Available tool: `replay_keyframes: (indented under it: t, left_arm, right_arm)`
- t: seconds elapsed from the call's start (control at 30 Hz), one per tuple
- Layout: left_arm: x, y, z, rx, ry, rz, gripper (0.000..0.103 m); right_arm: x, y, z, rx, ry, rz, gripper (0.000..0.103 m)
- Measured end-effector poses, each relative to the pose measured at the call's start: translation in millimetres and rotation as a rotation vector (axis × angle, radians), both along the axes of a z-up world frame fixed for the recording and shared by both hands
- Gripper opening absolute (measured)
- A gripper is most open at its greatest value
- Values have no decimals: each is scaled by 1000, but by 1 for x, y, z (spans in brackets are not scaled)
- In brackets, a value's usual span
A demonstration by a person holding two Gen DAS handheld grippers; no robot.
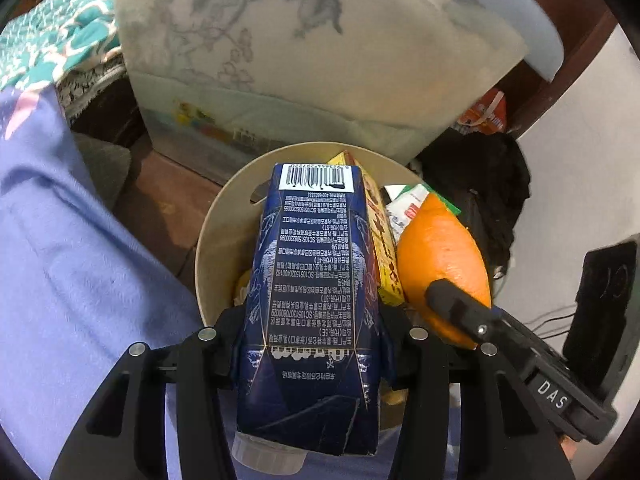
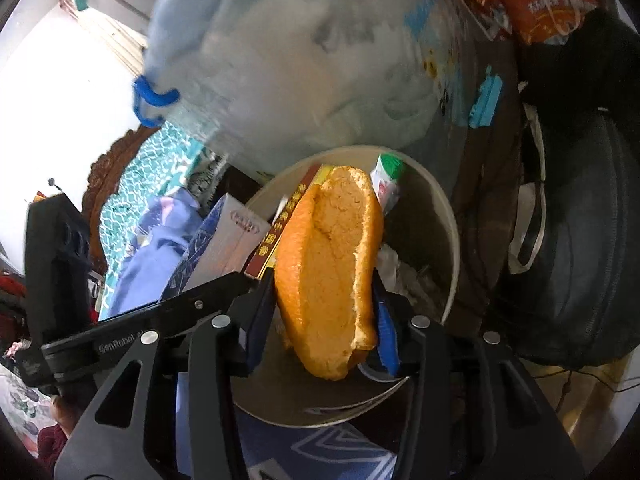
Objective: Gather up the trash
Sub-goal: 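Carry the carton and peel to the beige bin and release both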
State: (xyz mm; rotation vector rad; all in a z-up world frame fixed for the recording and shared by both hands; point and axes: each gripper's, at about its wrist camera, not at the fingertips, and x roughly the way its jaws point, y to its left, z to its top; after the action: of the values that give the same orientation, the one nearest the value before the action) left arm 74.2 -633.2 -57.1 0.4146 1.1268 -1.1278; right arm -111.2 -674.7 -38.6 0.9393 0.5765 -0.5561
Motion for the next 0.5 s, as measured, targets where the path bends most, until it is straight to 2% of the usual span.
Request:
replay_keyframes:
  t: [0.1,0.17,0.23,0.33,0.5]
  left_arm:
    - [2,3,-3,-10,3,-17,47]
    - [6,6,-7,-5,20,7,51]
    - [10,11,-9,-3,38,44,61]
    - [12,20,-5,-25,67,52,63]
    - [3,38,9,-84,56,44,64]
  right_arm:
    - [3,-4,-1,8,2,15,55]
    - [6,-2,0,5,11,32,62]
    - [6,1,1,7,1,39,67]
    - [1,9,6,-22,-2,33,73]
    - [-23,19,21,-87,-49,-33,74]
